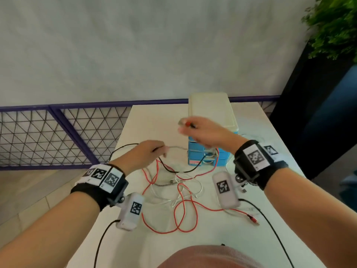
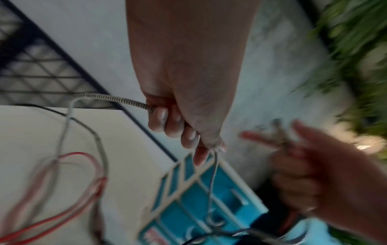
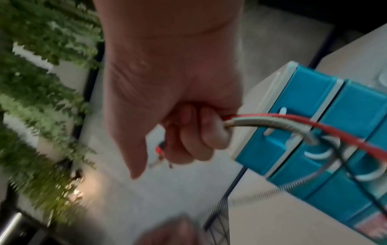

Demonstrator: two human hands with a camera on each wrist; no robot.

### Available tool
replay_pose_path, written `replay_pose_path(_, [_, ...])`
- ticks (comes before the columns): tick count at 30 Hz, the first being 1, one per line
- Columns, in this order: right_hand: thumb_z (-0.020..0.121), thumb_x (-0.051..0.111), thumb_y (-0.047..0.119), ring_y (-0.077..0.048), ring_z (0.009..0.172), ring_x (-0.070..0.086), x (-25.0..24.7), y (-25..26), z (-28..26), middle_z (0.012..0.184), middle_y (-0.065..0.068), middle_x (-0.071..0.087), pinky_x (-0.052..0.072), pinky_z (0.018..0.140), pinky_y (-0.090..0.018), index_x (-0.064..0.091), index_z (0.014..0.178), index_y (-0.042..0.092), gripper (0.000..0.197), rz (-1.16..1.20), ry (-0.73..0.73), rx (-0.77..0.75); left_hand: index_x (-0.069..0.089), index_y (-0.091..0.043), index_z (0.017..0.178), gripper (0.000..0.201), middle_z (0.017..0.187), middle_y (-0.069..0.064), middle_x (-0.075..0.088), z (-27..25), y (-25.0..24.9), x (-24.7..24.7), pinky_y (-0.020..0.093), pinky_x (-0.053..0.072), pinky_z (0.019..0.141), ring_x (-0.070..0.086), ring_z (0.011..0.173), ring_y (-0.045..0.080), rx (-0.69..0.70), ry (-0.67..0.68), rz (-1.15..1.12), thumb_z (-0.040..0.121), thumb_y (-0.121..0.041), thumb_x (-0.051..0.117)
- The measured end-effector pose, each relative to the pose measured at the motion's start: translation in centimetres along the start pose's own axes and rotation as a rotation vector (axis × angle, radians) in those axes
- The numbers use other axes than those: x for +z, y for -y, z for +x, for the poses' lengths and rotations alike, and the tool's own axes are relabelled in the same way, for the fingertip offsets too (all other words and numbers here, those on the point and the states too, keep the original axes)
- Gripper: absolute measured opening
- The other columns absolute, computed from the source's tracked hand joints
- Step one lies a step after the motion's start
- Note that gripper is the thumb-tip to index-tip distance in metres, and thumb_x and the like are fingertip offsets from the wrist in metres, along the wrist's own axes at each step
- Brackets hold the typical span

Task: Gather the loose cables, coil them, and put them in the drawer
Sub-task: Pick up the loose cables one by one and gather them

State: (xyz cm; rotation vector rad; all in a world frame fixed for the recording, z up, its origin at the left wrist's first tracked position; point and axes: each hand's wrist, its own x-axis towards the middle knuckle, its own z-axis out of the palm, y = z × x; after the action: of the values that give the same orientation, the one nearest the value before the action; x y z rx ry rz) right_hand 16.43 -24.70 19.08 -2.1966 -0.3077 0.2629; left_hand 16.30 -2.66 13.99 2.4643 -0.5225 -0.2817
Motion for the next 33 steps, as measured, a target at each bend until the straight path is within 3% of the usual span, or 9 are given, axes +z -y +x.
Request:
replay_pose_path(2, [0.090, 0.046, 0.062, -0.013, 0.057, 0.057, 1.6, 0.3, 0.0, 0.073, -0.001, 0.057, 0.048, 0.052, -0.027, 0.063, 0.105, 0.014, 0.053, -0.209, 0.127, 0.008, 0.059, -0.018, 0.078, 0.031, 0.061, -0.010, 0.046, 0.6, -2.6, -0.8, 0.013, 0.032, 0.047, 0.042, 0.046, -0.003, 0.077, -0.059, -0.016, 0.100, -0.025, 0.040])
replay_pose_path(5, [0.090, 0.041, 0.066, -0.008, 0.039, 0.038, 1.9, 0.6, 0.0, 0.053, 0.004, 0.044, 0.036, 0.042, -0.022, 0.058, 0.078, 0.013, 0.057, -0.141, 0.073, 0.062, 0.055, -0.022, 0.071, 0.038, 0.063, -0.011, 0.050, 0.9, -3.7, -1.7, 0.014, 0.036, 0.055, 0.043, 0.053, -0.002, 0.092, -0.105, -0.113, 0.102, -0.032, 0.034])
replay_pose_path(14, [0.092, 0.056, 0.040, -0.013, 0.045, 0.032, -4.7, -1.5, 0.5, 0.055, 0.002, 0.035, 0.030, 0.039, -0.022, 0.038, 0.065, 0.019, 0.039, 0.353, -0.699, 0.159, 0.040, -0.015, 0.070, 0.057, 0.058, -0.005, 0.031, -2.9, 6.4, -0.2, 0.026, 0.029, 0.053, 0.028, 0.053, 0.015, -0.158, -0.018, -0.300, 0.087, -0.069, 0.031])
replay_pose_path(19, [0.090, 0.056, 0.037, -0.013, 0.050, 0.032, -5.8, -2.5, 0.1, 0.055, 0.003, 0.034, 0.034, 0.053, -0.033, 0.043, 0.067, 0.017, 0.033, 0.463, -0.916, 0.171, 0.051, -0.016, 0.077, 0.045, 0.081, 0.002, 0.052, -5.5, 12.4, 1.2, 0.033, 0.040, 0.076, 0.050, 0.073, 0.019, -0.404, 0.205, 0.216, 0.097, -0.053, 0.033])
replay_pose_path(22, [0.092, 0.054, 0.037, -0.013, 0.048, 0.031, -5.7, -2.6, 0.0, 0.056, 0.003, 0.033, 0.033, 0.052, -0.032, 0.040, 0.067, 0.019, 0.034, 0.439, -0.877, 0.149, 0.056, -0.004, 0.110, 0.039, 0.114, 0.018, 0.059, -6.1, 13.4, 1.0, 0.034, 0.041, 0.090, 0.057, 0.104, 0.030, -0.538, 0.316, 0.465, 0.103, -0.032, 0.029])
replay_pose_path(24, [0.093, 0.054, 0.038, -0.013, 0.047, 0.031, -5.3, -2.5, 0.0, 0.056, 0.003, 0.033, 0.032, 0.048, -0.030, 0.037, 0.066, 0.020, 0.037, 0.408, -0.798, 0.118, 0.056, 0.002, 0.116, 0.038, 0.119, 0.023, 0.060, -5.6, 13.2, 0.0, 0.038, 0.043, 0.094, 0.057, 0.110, 0.035, -0.611, 0.136, 0.386, 0.103, -0.025, 0.032])
replay_pose_path(28, [0.094, 0.053, 0.044, -0.011, 0.044, 0.032, -3.4, -1.3, 0.0, 0.056, 0.003, 0.035, 0.033, 0.046, -0.027, 0.037, 0.068, 0.020, 0.039, 0.251, -0.502, 0.084, 0.056, 0.006, 0.102, 0.034, 0.098, 0.026, 0.062, -3.1, 11.5, -3.6, 0.046, 0.051, 0.083, 0.060, 0.091, 0.040, -0.620, -0.301, 0.358, 0.101, -0.018, 0.032])
replay_pose_path(31, [0.092, 0.055, 0.049, -0.011, 0.047, 0.035, -1.6, -0.3, -0.1, 0.060, 0.002, 0.039, 0.034, 0.044, -0.022, 0.045, 0.073, 0.016, 0.039, -0.026, -0.241, 0.045, 0.056, 0.004, 0.096, 0.034, 0.091, 0.023, 0.060, -1.4, 10.0, -6.1, 0.046, 0.050, 0.078, 0.057, 0.081, 0.036, -0.623, -0.347, 0.380, 0.101, -0.018, 0.031])
replay_pose_path(33, [0.089, 0.058, 0.051, -0.009, 0.051, 0.041, -0.4, 0.1, -0.3, 0.069, 0.005, 0.045, 0.036, 0.041, -0.016, 0.056, 0.100, 0.016, 0.036, -0.116, -0.105, 0.040, 0.059, 0.003, 0.096, 0.032, 0.086, 0.017, 0.058, -0.8, 9.1, -6.3, 0.040, 0.050, 0.075, 0.056, 0.073, 0.029, -0.645, -0.233, 0.428, 0.098, -0.021, 0.038])
